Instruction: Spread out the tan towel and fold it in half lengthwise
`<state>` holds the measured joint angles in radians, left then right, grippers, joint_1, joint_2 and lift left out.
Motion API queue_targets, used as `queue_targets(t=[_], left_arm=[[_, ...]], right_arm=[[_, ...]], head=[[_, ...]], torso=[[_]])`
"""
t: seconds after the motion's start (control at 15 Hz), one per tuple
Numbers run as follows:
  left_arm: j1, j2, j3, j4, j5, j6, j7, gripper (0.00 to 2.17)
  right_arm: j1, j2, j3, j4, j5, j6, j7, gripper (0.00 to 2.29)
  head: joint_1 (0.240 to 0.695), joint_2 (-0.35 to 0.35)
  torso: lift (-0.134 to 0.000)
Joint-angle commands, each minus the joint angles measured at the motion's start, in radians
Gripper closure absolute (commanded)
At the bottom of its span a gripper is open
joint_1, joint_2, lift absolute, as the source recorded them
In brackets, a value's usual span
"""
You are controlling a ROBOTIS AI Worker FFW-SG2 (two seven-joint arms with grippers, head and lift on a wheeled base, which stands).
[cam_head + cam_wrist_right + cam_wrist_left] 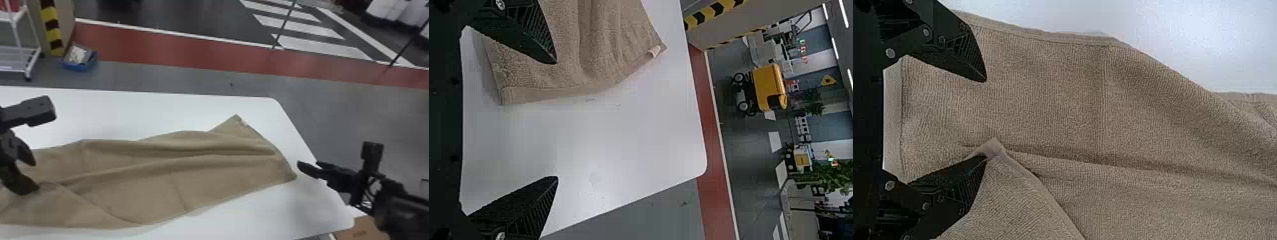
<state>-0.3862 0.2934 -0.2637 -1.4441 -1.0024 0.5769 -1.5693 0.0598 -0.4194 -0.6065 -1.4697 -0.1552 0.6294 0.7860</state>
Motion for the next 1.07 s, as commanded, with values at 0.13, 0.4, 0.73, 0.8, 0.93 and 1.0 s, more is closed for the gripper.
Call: queue_targets(t=[0.13, 0.4, 0.73, 0.8, 0.93, 1.0], left_arm=[[0.007, 0.017, 0.04, -0.022, 0.025, -0.01, -0.011, 0.4], [-0.002, 0.013, 0.058, -0.019, 0.03, -0.031, -0.011, 0.4], [0.078, 0.043, 0.043, -0.148, 0.016, -0.025, -0.011, 0.4], [0.093, 0.043, 0.037, -0.164, 0.015, -0.013, -0.011, 0.4], [0.109, 0.046, 0.02, -0.171, 0.015, -0.001, -0.011, 0.4], [0.119, 0.046, 0.018, -0.179, 0.018, 0.002, -0.011, 0.4]], right_arm=[[0.0, 0.004, 0.007, -0.004, 0.0, 0.002, 0.001, 0.06], [0.0, 0.007, -0.004, -0.014, -0.004, 0.014, 0.004, 0.06], [0.002, 0.005, -0.001, -0.018, -0.004, 0.014, 0.004, 0.06], [0.0, 0.005, 0.004, -0.018, -0.004, 0.014, 0.004, 0.06], [0.0, 0.005, 0.007, -0.018, -0.001, 0.02, 0.004, 0.06], [0.0, 0.005, 0.007, -0.02, -0.001, 0.023, 0.004, 0.06]], head=[[0.695, -0.327], [0.695, -0.314], [0.695, -0.318], [0.695, -0.32], [0.695, -0.323], [0.695, -0.325]], torso=[[-0.12], [-0.12], [-0.12], [-0.12], [-0.12], [-0.12]])
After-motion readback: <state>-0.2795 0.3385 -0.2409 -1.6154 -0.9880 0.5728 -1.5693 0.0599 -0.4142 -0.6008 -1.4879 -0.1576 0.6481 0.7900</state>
